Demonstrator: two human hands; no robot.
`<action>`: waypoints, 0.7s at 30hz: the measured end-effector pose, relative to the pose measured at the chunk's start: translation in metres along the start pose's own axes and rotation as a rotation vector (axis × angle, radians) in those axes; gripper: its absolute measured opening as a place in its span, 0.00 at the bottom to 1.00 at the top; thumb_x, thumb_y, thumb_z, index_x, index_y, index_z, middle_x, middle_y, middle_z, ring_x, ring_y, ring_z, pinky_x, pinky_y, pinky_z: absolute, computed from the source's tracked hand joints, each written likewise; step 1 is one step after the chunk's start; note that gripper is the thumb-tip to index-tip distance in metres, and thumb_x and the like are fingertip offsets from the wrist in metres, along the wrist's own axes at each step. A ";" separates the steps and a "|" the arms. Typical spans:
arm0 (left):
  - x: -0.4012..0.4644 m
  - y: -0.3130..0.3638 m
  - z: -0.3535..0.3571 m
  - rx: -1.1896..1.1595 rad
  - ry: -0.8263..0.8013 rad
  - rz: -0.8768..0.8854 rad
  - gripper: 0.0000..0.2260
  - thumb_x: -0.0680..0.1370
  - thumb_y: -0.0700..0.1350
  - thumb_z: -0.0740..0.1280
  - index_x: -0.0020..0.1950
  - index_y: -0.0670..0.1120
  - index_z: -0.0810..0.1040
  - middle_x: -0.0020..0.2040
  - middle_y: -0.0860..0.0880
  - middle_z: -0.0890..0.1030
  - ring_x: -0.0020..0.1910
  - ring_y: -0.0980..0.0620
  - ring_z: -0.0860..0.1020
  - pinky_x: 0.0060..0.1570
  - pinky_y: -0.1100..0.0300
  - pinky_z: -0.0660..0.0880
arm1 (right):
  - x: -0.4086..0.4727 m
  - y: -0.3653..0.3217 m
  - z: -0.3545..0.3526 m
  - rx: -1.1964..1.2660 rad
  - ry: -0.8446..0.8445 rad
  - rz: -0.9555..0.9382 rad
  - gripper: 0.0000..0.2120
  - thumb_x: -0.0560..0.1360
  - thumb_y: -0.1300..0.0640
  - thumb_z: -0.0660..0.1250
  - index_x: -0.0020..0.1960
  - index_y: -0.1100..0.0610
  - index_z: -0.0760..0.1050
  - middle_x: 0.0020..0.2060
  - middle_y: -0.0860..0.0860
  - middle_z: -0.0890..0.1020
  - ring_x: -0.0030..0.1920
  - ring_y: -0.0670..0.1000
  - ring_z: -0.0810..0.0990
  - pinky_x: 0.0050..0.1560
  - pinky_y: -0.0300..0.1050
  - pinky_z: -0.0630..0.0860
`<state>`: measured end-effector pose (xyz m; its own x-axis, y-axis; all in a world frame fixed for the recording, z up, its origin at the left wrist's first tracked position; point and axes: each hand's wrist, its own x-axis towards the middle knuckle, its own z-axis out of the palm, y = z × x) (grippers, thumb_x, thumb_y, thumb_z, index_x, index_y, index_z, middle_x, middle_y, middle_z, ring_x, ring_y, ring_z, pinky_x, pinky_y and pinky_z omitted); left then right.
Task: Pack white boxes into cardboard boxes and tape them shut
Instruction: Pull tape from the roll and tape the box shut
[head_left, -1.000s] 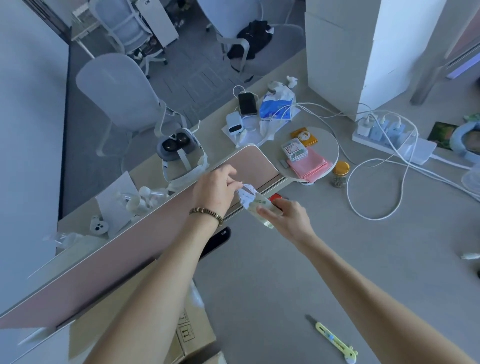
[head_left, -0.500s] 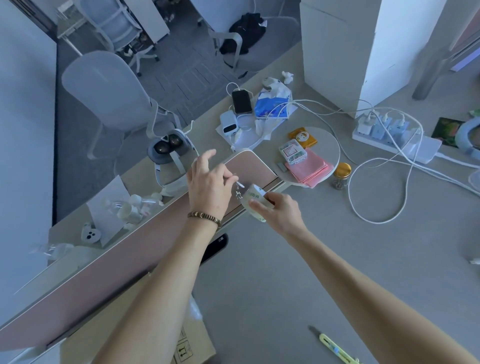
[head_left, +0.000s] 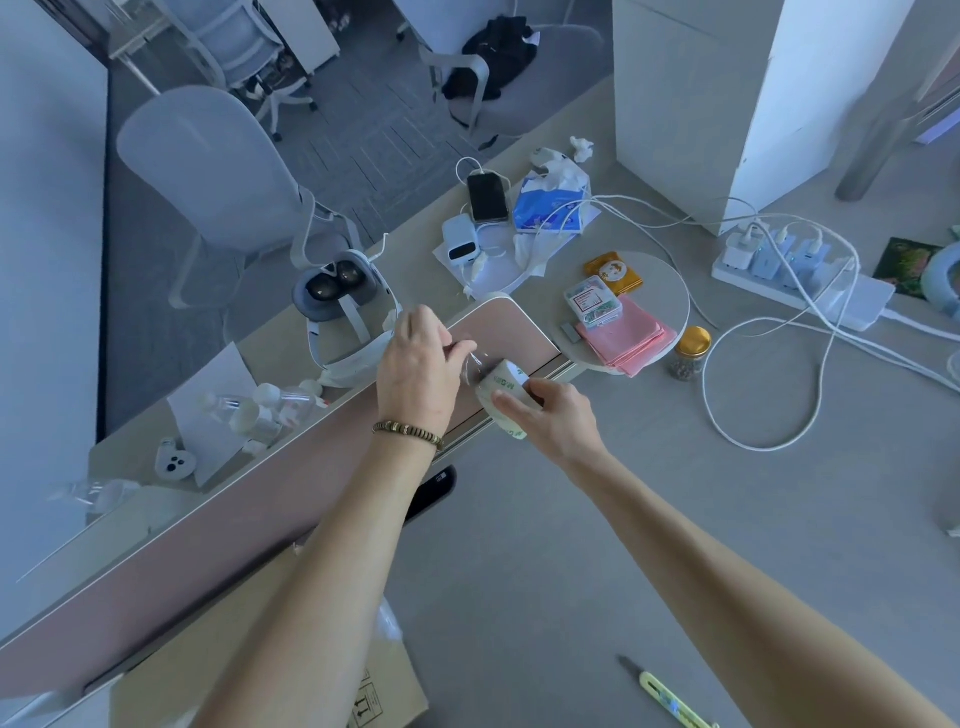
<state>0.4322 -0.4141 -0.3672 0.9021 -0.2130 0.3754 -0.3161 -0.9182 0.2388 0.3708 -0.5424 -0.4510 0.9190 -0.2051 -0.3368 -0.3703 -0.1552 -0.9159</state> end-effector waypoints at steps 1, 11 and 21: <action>0.000 0.001 -0.002 -0.027 -0.019 -0.034 0.17 0.71 0.45 0.78 0.46 0.41 0.72 0.42 0.47 0.75 0.40 0.41 0.78 0.38 0.60 0.67 | 0.000 0.001 0.000 0.001 0.000 0.002 0.24 0.74 0.44 0.71 0.42 0.67 0.74 0.31 0.54 0.71 0.34 0.52 0.67 0.32 0.45 0.63; 0.015 0.000 -0.014 0.256 -0.336 -0.025 0.19 0.77 0.55 0.71 0.42 0.46 0.64 0.30 0.54 0.66 0.35 0.43 0.67 0.36 0.55 0.61 | 0.004 0.006 0.000 0.014 -0.023 0.002 0.22 0.74 0.44 0.71 0.43 0.65 0.77 0.32 0.52 0.74 0.33 0.49 0.69 0.26 0.36 0.62; 0.022 0.002 -0.018 0.187 -0.371 -0.107 0.24 0.76 0.53 0.71 0.34 0.46 0.59 0.26 0.50 0.64 0.30 0.44 0.66 0.30 0.53 0.57 | 0.005 0.002 0.000 -0.086 -0.025 -0.056 0.26 0.73 0.42 0.72 0.39 0.65 0.70 0.33 0.60 0.74 0.35 0.53 0.69 0.34 0.45 0.64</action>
<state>0.4457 -0.4145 -0.3425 0.9823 -0.1873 0.0015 -0.1868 -0.9792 0.0792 0.3750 -0.5434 -0.4548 0.9414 -0.1697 -0.2915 -0.3271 -0.2485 -0.9117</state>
